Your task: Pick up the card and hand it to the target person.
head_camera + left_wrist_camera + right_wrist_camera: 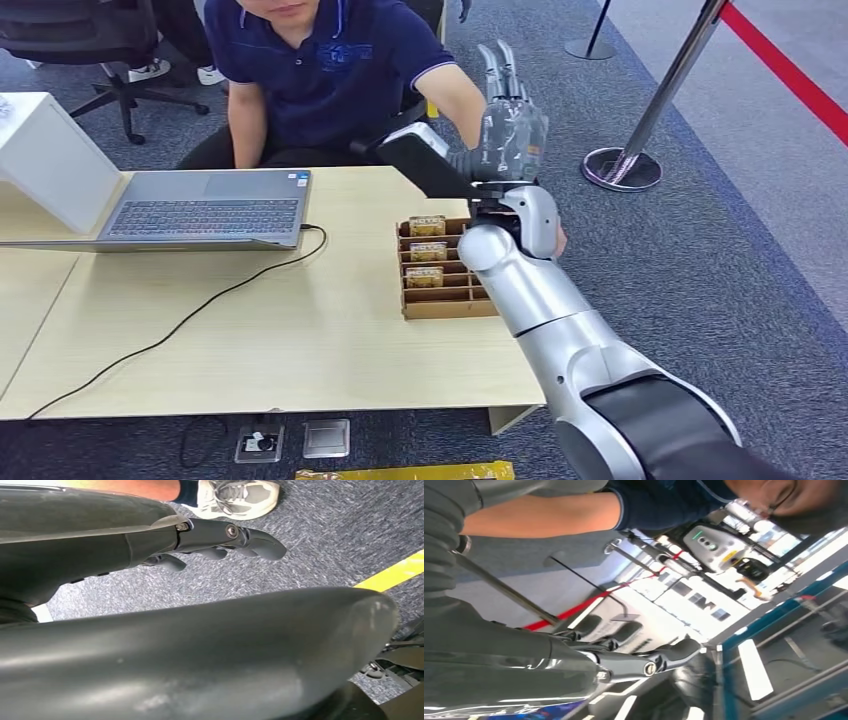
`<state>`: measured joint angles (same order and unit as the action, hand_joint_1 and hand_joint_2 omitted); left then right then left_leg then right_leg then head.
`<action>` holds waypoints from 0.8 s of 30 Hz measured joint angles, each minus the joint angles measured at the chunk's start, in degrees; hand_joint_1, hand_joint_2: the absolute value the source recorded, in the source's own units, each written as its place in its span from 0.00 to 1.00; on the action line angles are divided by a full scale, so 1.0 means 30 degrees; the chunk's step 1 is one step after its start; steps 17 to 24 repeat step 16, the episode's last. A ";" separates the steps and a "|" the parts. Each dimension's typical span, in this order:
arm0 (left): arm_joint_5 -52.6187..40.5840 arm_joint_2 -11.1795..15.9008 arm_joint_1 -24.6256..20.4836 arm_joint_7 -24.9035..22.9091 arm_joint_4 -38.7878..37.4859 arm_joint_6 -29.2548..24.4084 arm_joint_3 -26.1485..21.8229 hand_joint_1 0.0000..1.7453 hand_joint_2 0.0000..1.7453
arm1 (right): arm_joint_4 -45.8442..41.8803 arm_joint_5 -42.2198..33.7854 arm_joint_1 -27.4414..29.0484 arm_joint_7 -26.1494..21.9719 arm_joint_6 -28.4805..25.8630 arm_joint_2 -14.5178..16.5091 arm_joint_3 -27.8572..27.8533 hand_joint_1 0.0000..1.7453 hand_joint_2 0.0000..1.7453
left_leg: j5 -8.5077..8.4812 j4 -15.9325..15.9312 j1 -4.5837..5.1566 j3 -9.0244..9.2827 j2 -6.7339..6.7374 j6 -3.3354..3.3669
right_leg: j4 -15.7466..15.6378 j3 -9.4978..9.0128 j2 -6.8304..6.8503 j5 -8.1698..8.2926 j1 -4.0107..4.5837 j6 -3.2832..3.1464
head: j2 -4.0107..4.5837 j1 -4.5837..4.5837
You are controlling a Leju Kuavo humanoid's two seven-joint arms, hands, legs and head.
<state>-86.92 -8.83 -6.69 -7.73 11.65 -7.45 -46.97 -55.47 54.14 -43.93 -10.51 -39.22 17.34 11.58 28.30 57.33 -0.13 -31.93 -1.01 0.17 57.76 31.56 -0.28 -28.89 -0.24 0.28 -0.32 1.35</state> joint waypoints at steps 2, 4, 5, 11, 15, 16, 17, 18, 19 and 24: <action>0.0007 0.0000 0.0044 0.0025 0.0000 -0.0026 0.0000 0.00 0.00 | -0.0811 -0.1453 0.0546 -0.0377 0.0038 -0.0477 0.0007 0.00 1.00 | 0.0001 0.0003 0.0000 0.0000 -0.0003 0.0000 | -0.0006 0.0002 0.0003 -0.0001 0.0000 0.0001 | -0.0002 -0.0007; 0.0015 0.0000 0.0140 0.0102 0.0000 -0.0058 0.0000 0.00 0.00 | -0.2031 -0.3175 0.1367 -0.0854 0.0053 -0.1122 -0.0016 0.00 1.00 | 0.0002 0.0008 0.0000 -0.0002 -0.0018 0.0001 | -0.0015 0.0000 0.0016 -0.0002 0.0000 0.0003 | 0.0000 -0.0013; 0.0018 0.0002 0.0223 0.0156 0.0000 -0.0068 0.0000 0.00 0.00 | -0.2788 -0.3987 0.1886 -0.1081 0.0051 -0.1528 -0.0089 0.00 1.00 | 0.0004 0.0010 0.0000 -0.0003 -0.0023 0.0002 | -0.0021 0.0001 0.0021 -0.0003 0.0000 0.0003 | 0.0000 -0.0011; 0.0107 0.0009 0.0778 0.0506 0.0000 -0.0066 0.0000 0.00 0.00 | -0.8704 -0.7522 0.6648 -0.2937 -0.0080 -0.4123 -0.1652 0.00 1.00 | 0.0038 0.0014 0.0001 -0.0022 -0.0027 0.0026 | -0.0046 0.0007 0.0032 -0.0015 -0.0001 0.0017 | -0.0002 0.0027; 0.0109 0.0009 0.0966 0.0574 0.0000 -0.0011 0.0000 0.00 0.00 | -1.2649 -1.0634 1.0533 -0.4784 0.0181 -0.5311 -0.3254 0.00 1.00 | 0.0060 0.0008 0.0000 -0.0037 -0.0030 0.0020 | -0.0051 0.0021 0.0029 -0.0026 -0.0001 0.0013 | -0.0002 0.0013; 0.0107 0.0010 0.0978 0.0574 0.0000 -0.0004 0.0000 0.00 0.00 | -1.3024 -1.0987 1.0961 -0.4978 0.0260 -0.5427 -0.3437 0.00 1.00 | 0.0060 0.0008 0.0000 -0.0038 -0.0029 0.0020 | -0.0051 0.0024 0.0028 -0.0028 -0.0001 0.0012 | -0.0001 0.0005; 0.0107 0.0010 0.0978 0.0574 0.0000 -0.0004 0.0000 0.00 0.00 | -1.3024 -1.0987 1.0961 -0.4978 0.0260 -0.5427 -0.3437 0.00 1.00 | 0.0060 0.0008 0.0000 -0.0038 -0.0029 0.0020 | -0.0051 0.0024 0.0028 -0.0028 -0.0001 0.0012 | -0.0001 0.0005; 0.0107 0.0010 0.0978 0.0574 0.0000 -0.0004 0.0000 0.00 0.00 | -1.3024 -1.0987 1.0961 -0.4978 0.0260 -0.5427 -0.3437 0.00 1.00 | 0.0060 0.0008 0.0000 -0.0038 -0.0029 0.0020 | -0.0051 0.0024 0.0028 -0.0028 -0.0001 0.0012 | -0.0001 0.0005; 0.0107 0.0010 0.0978 0.0574 0.0000 -0.0004 0.0000 0.00 0.00 | -1.3024 -1.0987 1.0961 -0.4978 0.0260 -0.5427 -0.3437 0.00 1.00 | 0.0060 0.0008 0.0000 -0.0038 -0.0029 0.0020 | -0.0051 0.0024 0.0028 -0.0028 -0.0001 0.0012 | -0.0001 0.0005; 0.0107 0.0010 0.0978 0.0574 0.0000 -0.0004 0.0000 0.00 0.00 | -1.3024 -1.0987 1.0961 -0.4978 0.0260 -0.5427 -0.3437 0.00 1.00 | 0.0060 0.0008 0.0000 -0.0038 -0.0029 0.0020 | -0.0051 0.0024 0.0028 -0.0028 -0.0001 0.0012 | -0.0001 0.0005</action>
